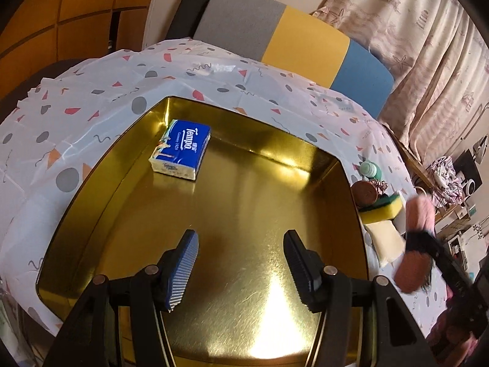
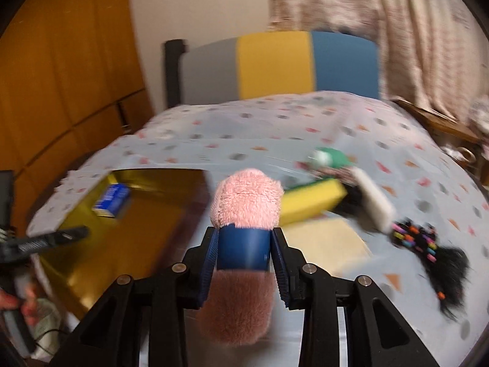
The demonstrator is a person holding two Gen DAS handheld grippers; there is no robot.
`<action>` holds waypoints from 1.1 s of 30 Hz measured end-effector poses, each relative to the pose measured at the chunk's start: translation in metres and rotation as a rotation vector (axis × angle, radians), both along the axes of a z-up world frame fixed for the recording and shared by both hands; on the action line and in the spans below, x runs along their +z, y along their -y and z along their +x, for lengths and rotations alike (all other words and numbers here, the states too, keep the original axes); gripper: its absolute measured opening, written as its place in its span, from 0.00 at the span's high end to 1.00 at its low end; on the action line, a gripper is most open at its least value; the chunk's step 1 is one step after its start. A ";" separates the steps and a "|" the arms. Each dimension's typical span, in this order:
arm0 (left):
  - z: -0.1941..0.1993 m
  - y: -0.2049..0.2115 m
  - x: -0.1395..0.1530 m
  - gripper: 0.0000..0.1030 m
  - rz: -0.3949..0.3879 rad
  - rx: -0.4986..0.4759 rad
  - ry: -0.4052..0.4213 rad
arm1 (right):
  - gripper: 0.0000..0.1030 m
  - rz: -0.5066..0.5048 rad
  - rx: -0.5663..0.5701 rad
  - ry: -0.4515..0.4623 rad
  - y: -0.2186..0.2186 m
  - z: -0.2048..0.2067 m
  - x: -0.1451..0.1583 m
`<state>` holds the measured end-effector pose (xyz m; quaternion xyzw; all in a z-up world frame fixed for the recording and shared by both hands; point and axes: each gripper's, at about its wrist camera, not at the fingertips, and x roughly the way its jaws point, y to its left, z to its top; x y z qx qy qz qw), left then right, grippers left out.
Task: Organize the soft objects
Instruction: 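Lower the pink towel into the gold tray and open the right tool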
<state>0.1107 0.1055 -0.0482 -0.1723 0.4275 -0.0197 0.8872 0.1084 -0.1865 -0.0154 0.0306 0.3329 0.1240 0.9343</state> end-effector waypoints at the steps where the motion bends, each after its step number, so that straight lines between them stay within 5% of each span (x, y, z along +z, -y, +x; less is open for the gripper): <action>1: -0.001 -0.001 0.000 0.43 0.001 0.001 0.001 | 0.66 -0.002 0.027 -0.001 -0.012 0.003 0.002; 6: -0.008 -0.009 0.000 0.43 0.000 0.013 -0.006 | 0.66 0.018 0.132 -0.026 -0.069 0.026 0.010; 10: -0.011 -0.018 0.000 0.43 0.004 0.038 -0.010 | 0.80 0.069 0.201 -0.058 -0.105 0.048 0.017; 17: -0.012 -0.033 -0.005 0.43 -0.018 0.073 -0.036 | 0.79 -0.014 0.284 -0.162 -0.163 0.079 0.003; 18: -0.012 -0.035 -0.005 0.43 -0.024 0.080 -0.035 | 0.74 -0.008 0.287 -0.201 -0.164 0.082 -0.002; 21: -0.013 -0.042 -0.005 0.43 -0.040 0.108 -0.026 | 0.39 -0.013 0.308 -0.336 -0.167 0.080 -0.019; 26: -0.015 -0.053 -0.006 0.43 -0.073 0.150 -0.030 | 0.38 -0.102 0.352 -0.368 -0.172 0.060 -0.034; 33: -0.018 -0.046 -0.003 0.43 -0.137 0.084 0.004 | 0.38 0.044 0.226 -0.253 -0.124 0.043 -0.008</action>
